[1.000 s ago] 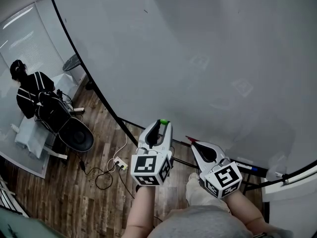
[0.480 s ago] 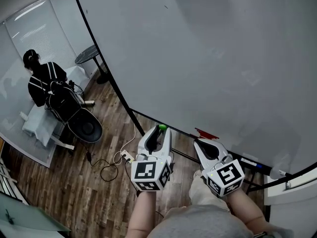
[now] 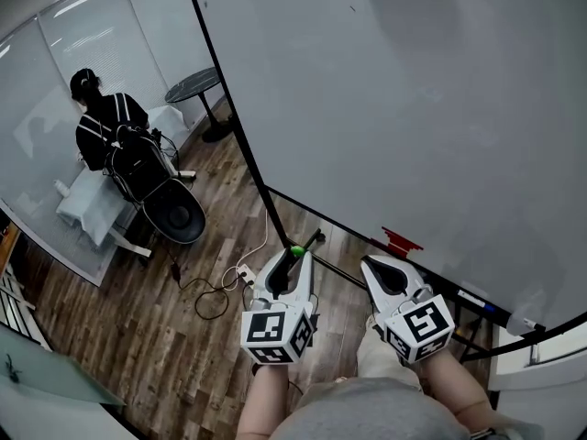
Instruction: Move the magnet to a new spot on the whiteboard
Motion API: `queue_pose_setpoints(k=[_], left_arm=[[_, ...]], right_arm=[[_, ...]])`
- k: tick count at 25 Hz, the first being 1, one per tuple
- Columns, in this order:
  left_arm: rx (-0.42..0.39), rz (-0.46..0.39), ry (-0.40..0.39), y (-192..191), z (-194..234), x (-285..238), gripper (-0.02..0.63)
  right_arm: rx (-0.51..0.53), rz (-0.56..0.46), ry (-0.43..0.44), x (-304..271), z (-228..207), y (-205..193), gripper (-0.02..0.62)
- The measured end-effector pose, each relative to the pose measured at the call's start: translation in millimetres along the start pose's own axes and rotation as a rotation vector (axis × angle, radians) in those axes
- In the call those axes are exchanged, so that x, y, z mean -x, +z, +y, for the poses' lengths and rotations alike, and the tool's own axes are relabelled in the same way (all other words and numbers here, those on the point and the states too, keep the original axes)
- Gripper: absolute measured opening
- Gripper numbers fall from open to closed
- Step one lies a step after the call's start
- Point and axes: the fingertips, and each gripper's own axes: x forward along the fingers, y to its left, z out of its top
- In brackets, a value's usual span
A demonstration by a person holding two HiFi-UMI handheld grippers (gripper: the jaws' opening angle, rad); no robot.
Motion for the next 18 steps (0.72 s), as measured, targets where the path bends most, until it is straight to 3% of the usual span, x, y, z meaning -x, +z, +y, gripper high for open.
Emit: queue_pose_setpoints(k=[10, 18], left_arm=[[0.026, 0.025, 0.071, -20, 24, 53, 0.135], [0.025, 0.006, 0.073, -13, 25, 66, 0.135]], right_arm=[[-0.007, -0.004, 0.047, 0, 38, -4, 0.000], [0.000, -0.011, 0.068, -1, 54, 2, 0.000]])
